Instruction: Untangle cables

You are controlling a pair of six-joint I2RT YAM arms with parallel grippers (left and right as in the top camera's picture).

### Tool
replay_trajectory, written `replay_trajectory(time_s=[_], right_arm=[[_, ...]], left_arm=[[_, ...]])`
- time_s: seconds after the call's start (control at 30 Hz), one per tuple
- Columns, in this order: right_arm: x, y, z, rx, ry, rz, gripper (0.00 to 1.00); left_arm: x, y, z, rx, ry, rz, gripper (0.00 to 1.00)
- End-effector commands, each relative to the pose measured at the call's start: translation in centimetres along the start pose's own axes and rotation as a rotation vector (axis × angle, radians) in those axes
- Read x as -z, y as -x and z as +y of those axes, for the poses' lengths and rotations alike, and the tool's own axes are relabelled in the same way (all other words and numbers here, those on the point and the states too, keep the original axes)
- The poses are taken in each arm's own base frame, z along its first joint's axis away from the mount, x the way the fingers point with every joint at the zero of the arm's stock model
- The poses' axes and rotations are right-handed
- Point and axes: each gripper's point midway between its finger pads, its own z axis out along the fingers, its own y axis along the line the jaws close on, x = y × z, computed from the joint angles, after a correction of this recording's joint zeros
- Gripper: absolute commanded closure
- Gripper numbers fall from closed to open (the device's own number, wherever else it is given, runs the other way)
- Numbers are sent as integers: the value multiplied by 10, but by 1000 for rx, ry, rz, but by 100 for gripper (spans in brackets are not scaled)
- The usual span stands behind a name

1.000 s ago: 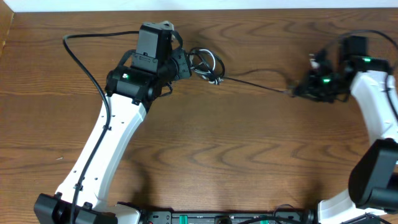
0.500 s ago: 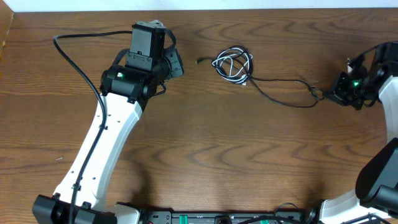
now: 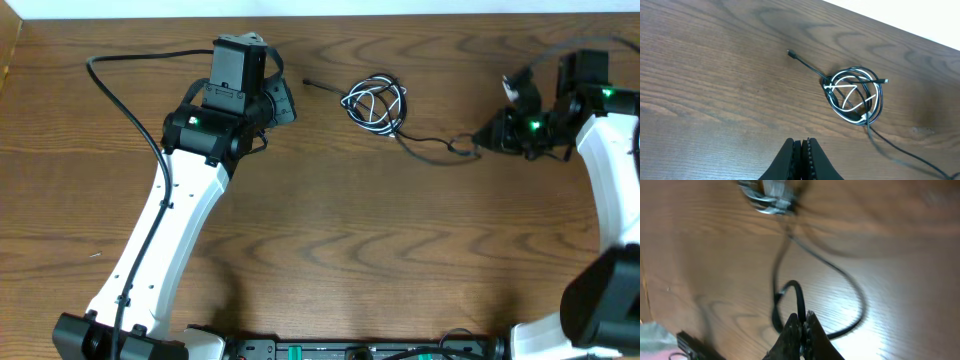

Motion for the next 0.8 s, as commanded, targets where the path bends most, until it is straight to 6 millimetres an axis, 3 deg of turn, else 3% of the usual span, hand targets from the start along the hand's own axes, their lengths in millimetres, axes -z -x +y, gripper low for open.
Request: replay_trajectory(time_s=[0.0,0.2,0.33,0.47,0.67,0.77], right_arm=[[43,18,64,204,69,-132,99],[101,27,140,408,114,-305,99],[146,34,176,462,141,-459,99],[177,45,185,423,116,-589,99],[180,60,182,355,111,-633,99],[196,78,193,382,144,-727,99]], left_arm=[[-2,1,-1,-8,3,1,92],[-9,-4,-7,-8,-29,33,83],[-14,-10,-11,-8,-53,63,70],[-21,-21,-23,-61,-107,110,61],[-30,-40,-41,-206,-146,153,56],[-31,-44,-47,-251,-158,156,54]])
